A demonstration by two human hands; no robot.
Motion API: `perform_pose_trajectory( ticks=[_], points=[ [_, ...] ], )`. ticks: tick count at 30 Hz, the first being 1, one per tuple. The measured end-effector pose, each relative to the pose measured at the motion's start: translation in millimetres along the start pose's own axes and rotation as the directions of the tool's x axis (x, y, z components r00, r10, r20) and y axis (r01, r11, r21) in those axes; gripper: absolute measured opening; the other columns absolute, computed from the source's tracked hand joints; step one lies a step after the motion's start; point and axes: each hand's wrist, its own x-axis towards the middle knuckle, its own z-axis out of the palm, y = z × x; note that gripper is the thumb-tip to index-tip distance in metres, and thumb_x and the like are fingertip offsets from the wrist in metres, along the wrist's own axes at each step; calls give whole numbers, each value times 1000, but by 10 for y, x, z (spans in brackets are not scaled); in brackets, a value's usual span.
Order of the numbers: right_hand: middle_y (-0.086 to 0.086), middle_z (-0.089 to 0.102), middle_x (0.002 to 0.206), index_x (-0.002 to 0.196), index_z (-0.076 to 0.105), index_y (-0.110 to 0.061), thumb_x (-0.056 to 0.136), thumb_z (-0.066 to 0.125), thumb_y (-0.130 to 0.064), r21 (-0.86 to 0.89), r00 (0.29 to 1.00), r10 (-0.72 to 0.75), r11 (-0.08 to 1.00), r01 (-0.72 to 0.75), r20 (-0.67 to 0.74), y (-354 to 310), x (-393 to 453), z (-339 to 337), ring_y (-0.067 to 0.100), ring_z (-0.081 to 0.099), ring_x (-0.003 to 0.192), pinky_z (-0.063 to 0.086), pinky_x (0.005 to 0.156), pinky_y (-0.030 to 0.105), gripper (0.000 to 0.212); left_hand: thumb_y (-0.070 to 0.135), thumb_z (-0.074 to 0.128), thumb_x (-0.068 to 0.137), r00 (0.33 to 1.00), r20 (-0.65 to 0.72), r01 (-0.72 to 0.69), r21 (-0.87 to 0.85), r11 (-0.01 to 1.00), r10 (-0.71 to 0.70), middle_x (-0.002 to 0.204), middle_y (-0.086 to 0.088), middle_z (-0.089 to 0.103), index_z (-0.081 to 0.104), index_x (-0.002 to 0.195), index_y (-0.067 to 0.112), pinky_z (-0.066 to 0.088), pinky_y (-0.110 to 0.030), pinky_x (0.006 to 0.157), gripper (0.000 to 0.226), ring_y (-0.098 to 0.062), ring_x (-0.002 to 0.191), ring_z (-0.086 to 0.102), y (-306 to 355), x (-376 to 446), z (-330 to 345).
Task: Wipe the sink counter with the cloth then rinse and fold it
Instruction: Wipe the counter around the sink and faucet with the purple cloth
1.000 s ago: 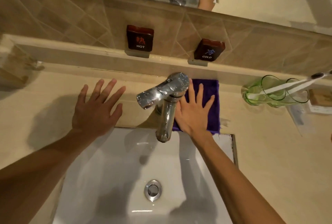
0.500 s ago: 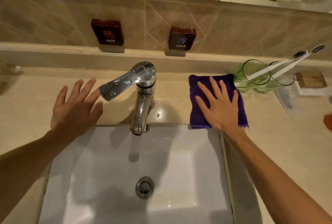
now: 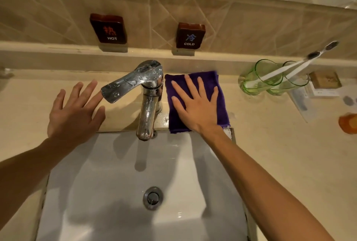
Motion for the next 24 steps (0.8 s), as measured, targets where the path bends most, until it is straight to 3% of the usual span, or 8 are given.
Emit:
perform_pose_trajectory(
  ticks=[4, 11, 17, 21, 24],
  points=[
    [-17, 7, 169, 152, 12, -61, 98, 16, -72, -26, 1000, -18, 999, 18, -11, 219, 10, -69, 16, 2, 157, -2, 121, 65, 55, 49, 22, 100, 1000, 17, -9, 2, 1000, 9, 165, 2, 32, 56, 141, 24, 10, -49, 123, 59, -26, 154, 21, -16, -1, -1],
    [-17, 9, 169, 152, 13, -59, 98, 16, -73, -45, 993, 113, 992, -114, -40, 830, -61, -192, 17, 7, 156, 4, 123, 61, 56, 45, 32, 98, 998, -53, -24, 16, 1000, 25, 161, -2, 39, 60, 138, 23, 21, -56, 119, 53, -32, 148, 34, -19, 13, 6],
    [-14, -2, 169, 155, 6, -55, 103, 11, -62, 37, 941, 337, 941, -336, -18, 145, -20, -46, 24, -7, 157, -6, 118, 70, 53, 44, 33, 97, 993, -110, -32, 11, 999, 33, 162, -2, 37, 52, 141, 26, 21, -58, 118, 51, -33, 148, 36, -42, 9, 94],
    [-14, -6, 169, 155, 1, -55, 105, 11, -58, 32, 985, 174, 984, -174, -7, -345, -52, 49, 26, -10, 156, -8, 117, 70, 51, 47, 30, 97, 997, -71, -24, 20, 999, 26, 163, 0, 36, 53, 144, 27, 19, -56, 119, 56, -32, 148, 35, -58, 11, 78],
    [-14, -5, 169, 153, -1, -59, 102, 10, -64, 17, 997, 73, 997, -73, 20, -252, -41, 29, 24, -11, 156, -12, 117, 69, 52, 47, 31, 97, 998, -67, -18, -15, 1000, 17, 161, -3, 40, 55, 143, 24, 21, -56, 119, 56, -33, 147, 37, -31, 10, 29]
  ],
)
